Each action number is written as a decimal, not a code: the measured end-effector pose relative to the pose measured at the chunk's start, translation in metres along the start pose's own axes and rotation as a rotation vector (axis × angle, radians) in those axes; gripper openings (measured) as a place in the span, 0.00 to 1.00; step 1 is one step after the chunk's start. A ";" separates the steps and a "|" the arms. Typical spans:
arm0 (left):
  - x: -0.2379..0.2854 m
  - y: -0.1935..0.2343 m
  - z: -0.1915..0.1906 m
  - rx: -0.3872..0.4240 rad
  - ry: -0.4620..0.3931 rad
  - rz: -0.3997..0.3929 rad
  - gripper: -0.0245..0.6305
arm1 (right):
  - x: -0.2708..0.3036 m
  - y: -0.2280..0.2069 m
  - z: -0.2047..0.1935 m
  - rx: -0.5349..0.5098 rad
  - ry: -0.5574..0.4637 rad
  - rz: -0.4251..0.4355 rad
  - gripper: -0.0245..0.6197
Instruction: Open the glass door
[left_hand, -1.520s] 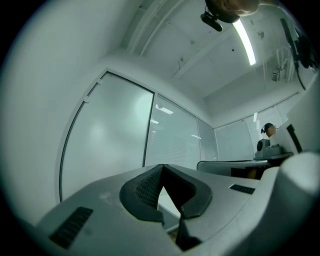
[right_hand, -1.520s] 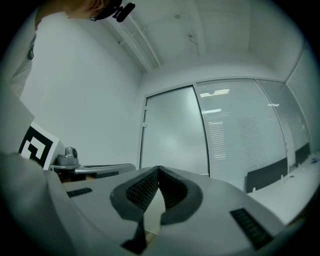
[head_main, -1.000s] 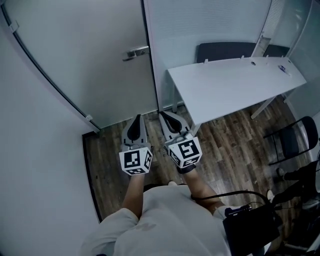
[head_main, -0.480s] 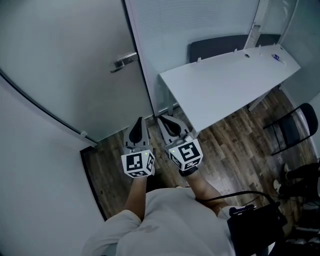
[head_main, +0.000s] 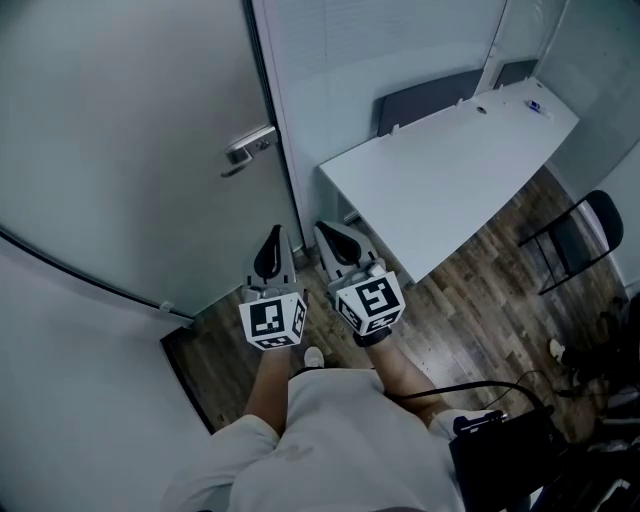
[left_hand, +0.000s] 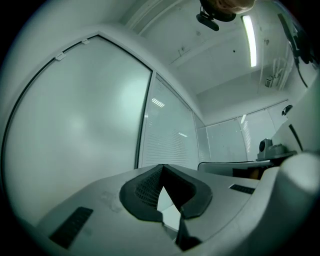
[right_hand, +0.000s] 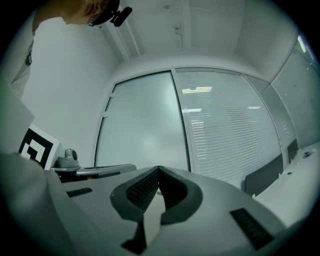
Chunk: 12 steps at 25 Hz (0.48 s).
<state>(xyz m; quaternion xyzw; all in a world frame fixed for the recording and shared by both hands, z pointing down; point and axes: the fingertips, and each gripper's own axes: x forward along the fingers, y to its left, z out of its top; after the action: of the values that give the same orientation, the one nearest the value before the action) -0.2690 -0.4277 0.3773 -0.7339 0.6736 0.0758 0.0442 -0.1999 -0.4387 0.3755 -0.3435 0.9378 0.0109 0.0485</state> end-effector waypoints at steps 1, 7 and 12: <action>0.005 0.012 0.000 -0.001 0.001 -0.006 0.04 | 0.013 0.004 -0.001 0.001 0.000 -0.003 0.04; 0.027 0.066 -0.008 -0.026 0.005 -0.027 0.04 | 0.070 0.021 -0.013 -0.005 0.015 -0.010 0.04; 0.043 0.089 -0.029 -0.053 0.028 -0.028 0.04 | 0.097 0.013 -0.030 0.001 0.048 -0.018 0.04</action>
<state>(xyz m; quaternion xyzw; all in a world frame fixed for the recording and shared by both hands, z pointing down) -0.3523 -0.4822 0.4015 -0.7450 0.6617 0.0825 0.0164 -0.2843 -0.4928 0.3958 -0.3519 0.9357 0.0019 0.0264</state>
